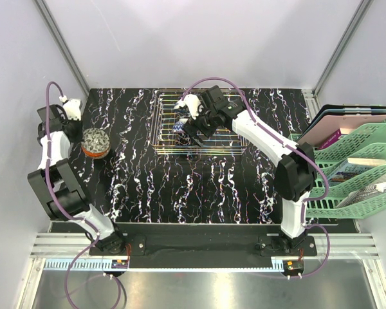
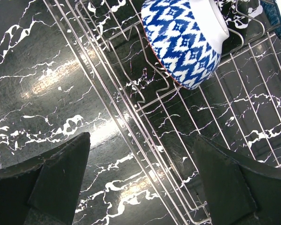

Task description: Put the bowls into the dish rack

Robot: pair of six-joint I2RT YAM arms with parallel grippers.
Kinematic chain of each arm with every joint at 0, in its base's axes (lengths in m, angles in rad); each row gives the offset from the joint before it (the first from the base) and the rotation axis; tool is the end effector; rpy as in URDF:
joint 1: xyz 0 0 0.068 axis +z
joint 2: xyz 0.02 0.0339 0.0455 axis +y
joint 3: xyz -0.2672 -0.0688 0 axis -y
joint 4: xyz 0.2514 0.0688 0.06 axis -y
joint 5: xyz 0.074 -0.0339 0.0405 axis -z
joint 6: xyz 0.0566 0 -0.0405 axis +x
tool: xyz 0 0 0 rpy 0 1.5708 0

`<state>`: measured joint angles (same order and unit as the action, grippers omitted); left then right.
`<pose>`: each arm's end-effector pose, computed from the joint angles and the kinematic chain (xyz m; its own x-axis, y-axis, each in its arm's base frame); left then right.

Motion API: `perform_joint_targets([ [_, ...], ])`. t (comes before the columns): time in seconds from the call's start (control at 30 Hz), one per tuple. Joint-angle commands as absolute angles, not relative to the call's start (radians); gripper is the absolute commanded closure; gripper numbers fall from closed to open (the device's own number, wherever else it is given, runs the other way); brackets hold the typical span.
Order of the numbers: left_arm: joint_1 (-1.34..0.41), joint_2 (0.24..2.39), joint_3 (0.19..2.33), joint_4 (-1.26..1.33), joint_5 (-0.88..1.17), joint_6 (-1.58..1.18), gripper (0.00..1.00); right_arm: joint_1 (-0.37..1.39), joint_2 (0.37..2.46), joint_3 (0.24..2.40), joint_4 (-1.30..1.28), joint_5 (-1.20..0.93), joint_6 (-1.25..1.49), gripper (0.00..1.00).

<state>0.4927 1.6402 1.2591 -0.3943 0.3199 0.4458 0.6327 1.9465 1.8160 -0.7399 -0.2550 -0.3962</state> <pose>0.3480 0.1666 0.2528 -0.6648 0.1077 -0.7393 0.0393 0.9932 0.1093 0.3610 0.2824 0.2904 -0.2974 -0.6811 -0.6690 -0.8868 0.4567 -0.0708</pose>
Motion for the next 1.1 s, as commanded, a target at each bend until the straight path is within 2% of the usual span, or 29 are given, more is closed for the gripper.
perform_joint_targets([
  [0.0, 0.495, 1.589, 1.233, -0.365, 0.311, 0.443, 1.0, 0.641, 1.873, 1.815, -0.706, -0.275, -0.388, 0.02],
  [0.07, 0.495, 1.592, 1.226, -0.364, 0.305, 0.446, 1.0, 0.641, 1.873, 1.812, -0.706, -0.275, -0.391, 0.02],
  [0.17, 0.497, 1.603, 1.224, -0.362, 0.302, 0.449, 0.92, 0.643, 1.873, 1.812, -0.706, -0.275, -0.391, 0.02],
  [0.23, 0.5, 1.606, 1.226, -0.362, 0.299, 0.448, 0.91, 0.643, 1.871, 1.81, -0.706, -0.275, -0.393, 0.02],
  [0.37, 0.5, 1.614, 1.23, -0.357, 0.299, 0.446, 0.81, 0.643, 1.871, 1.809, -0.704, -0.273, -0.393, 0.02],
  [0.4, 0.502, 1.612, 1.23, -0.359, 0.298, 0.445, 0.74, 0.643, 1.871, 1.807, -0.704, -0.272, -0.394, 0.02],
  [0.6, 0.5, 1.618, 1.23, -0.357, 0.293, 0.445, 0.65, 0.644, 1.876, 1.81, -0.703, -0.272, -0.394, 0.02],
  [0.9, 0.502, 1.67, 1.236, -0.374, 0.316, 0.453, 0.62, 0.65, 1.881, 1.809, -0.703, -0.27, -0.397, 0.02],
  [1.07, 0.5, 1.713, 1.259, -0.39, 0.333, 0.446, 0.67, 0.653, 1.881, 1.809, -0.703, -0.267, -0.397, 0.02],
])
